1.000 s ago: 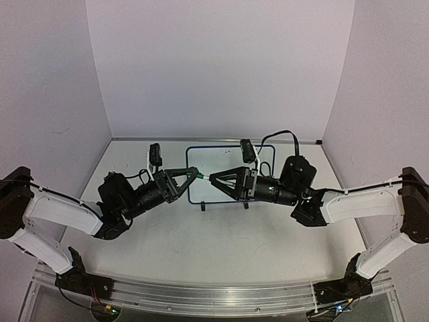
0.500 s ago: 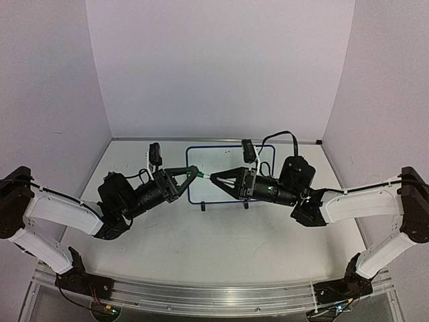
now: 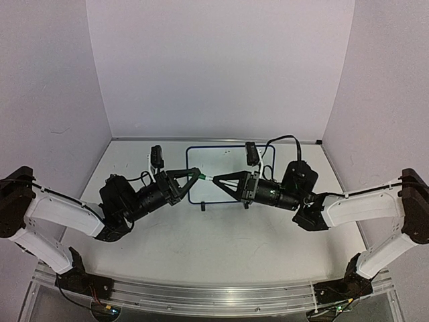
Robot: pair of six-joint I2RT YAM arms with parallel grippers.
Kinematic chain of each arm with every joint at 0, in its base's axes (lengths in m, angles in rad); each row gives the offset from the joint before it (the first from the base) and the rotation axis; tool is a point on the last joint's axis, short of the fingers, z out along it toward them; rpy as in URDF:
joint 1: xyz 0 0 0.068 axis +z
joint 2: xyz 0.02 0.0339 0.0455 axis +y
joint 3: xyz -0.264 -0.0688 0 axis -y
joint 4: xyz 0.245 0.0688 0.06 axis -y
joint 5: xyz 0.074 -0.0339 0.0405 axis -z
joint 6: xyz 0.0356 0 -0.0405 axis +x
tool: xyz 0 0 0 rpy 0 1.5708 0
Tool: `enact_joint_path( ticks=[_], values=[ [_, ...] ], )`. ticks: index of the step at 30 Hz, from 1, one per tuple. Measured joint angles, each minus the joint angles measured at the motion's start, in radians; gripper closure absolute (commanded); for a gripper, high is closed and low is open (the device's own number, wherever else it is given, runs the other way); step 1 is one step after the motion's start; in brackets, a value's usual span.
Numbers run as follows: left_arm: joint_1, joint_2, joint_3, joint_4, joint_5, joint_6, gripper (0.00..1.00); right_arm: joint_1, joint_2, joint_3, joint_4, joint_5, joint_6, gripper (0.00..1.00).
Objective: Write a sentence on the whiteboard
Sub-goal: Open the pen cap from the whiteboard marker, then place the pen cap at the center of the board.
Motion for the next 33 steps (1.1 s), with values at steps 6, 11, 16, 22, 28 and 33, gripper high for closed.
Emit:
enact_joint_path(
  ticks=[6,11,16,22,28,33],
  values=[
    [0.042,-0.104,-0.002,-0.187,0.012,-0.017,1.00,0.015,-0.027,-0.057,0.018,0.054,-0.001,1.00],
    [0.252,-0.275,-0.022,-0.313,-0.110,-0.024,1.00,-0.009,-0.087,-0.133,0.015,0.092,-0.004,1.00],
    [0.289,-0.448,-0.021,-0.532,-0.161,-0.001,1.00,-0.009,-0.110,-0.152,0.008,0.097,-0.015,1.00],
    [0.403,-0.459,0.065,-1.028,-0.172,0.117,1.00,-0.009,-0.142,-0.137,-0.122,0.098,-0.089,1.00],
    [0.459,-0.211,0.227,-1.351,-0.091,0.296,1.00,-0.008,-0.207,-0.049,-0.394,0.133,-0.227,1.00],
    [0.485,-0.001,0.312,-1.465,-0.006,0.422,1.00,-0.008,-0.263,-0.022,-0.510,0.162,-0.299,1.00]
  ],
)
